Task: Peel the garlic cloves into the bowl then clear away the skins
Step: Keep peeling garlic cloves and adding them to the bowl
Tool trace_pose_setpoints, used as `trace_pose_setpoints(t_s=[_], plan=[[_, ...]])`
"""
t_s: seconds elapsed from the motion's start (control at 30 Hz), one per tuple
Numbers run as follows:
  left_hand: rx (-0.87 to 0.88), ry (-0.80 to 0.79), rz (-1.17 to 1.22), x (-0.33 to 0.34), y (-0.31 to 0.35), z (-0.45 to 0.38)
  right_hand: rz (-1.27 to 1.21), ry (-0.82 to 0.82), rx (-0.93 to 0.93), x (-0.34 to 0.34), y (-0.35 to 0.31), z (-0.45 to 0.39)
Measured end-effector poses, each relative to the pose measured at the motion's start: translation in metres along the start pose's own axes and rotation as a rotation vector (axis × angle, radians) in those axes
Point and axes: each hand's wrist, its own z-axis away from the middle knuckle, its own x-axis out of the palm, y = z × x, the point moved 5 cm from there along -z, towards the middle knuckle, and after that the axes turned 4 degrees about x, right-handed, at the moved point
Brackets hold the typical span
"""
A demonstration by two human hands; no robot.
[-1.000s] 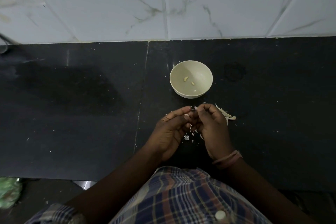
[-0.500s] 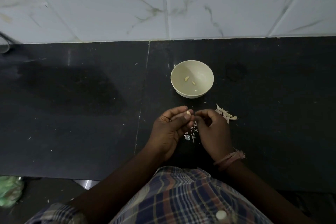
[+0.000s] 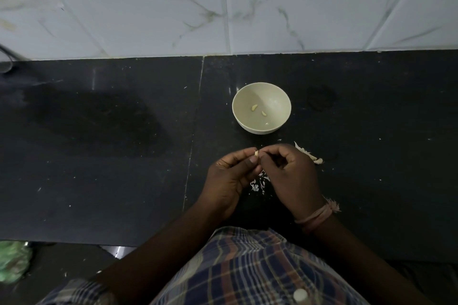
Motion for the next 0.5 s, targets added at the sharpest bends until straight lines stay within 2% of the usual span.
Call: trace_pose_setpoints(t_s=[0.17, 0.37, 0.5], plan=[[0.044, -0.006, -0.020, 0.0009, 0.0001, -0.0005, 0.011, 0.005, -0.034, -0.0001, -0.0023, 0.0001], [0.115, 0.003, -0.252, -0.0031, 0.0046, 0.0026, 0.092, -0.021, -0.085, 0.0024, -0.0016, -0.0017], [0.143, 0.006, -0.289, -0.0017, 0.0076, 0.0048, 0.084, -0.027, -0.095, 0.0044, -0.0020, -0.0029]])
